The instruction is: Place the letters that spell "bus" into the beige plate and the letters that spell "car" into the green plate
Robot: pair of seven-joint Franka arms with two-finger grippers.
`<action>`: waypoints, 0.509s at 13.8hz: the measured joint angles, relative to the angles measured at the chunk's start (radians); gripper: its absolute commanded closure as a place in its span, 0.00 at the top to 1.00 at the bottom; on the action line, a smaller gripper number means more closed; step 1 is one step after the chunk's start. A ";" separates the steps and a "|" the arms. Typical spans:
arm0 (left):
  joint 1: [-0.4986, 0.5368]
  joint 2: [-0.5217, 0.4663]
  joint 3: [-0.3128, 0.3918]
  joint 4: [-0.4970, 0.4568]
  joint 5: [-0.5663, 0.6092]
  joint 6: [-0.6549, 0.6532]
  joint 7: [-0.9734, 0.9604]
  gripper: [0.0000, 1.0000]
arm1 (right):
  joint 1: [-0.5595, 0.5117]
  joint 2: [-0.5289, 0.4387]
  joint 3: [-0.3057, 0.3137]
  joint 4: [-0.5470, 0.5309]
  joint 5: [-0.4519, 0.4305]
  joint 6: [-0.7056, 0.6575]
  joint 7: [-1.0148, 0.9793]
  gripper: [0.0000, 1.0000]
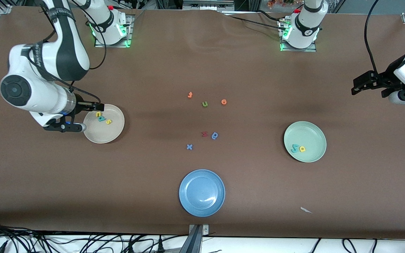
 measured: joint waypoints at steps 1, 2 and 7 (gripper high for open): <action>0.000 0.000 0.000 0.000 0.000 0.000 0.000 1.00 | -0.081 -0.023 0.073 0.018 -0.027 -0.022 0.001 1.00; 0.000 0.000 0.000 0.000 0.000 0.000 0.000 1.00 | -0.161 -0.053 0.139 0.026 -0.038 -0.043 0.000 1.00; 0.000 0.000 0.000 0.002 0.000 -0.001 0.000 1.00 | -0.283 -0.207 0.236 0.074 -0.043 -0.236 -0.002 1.00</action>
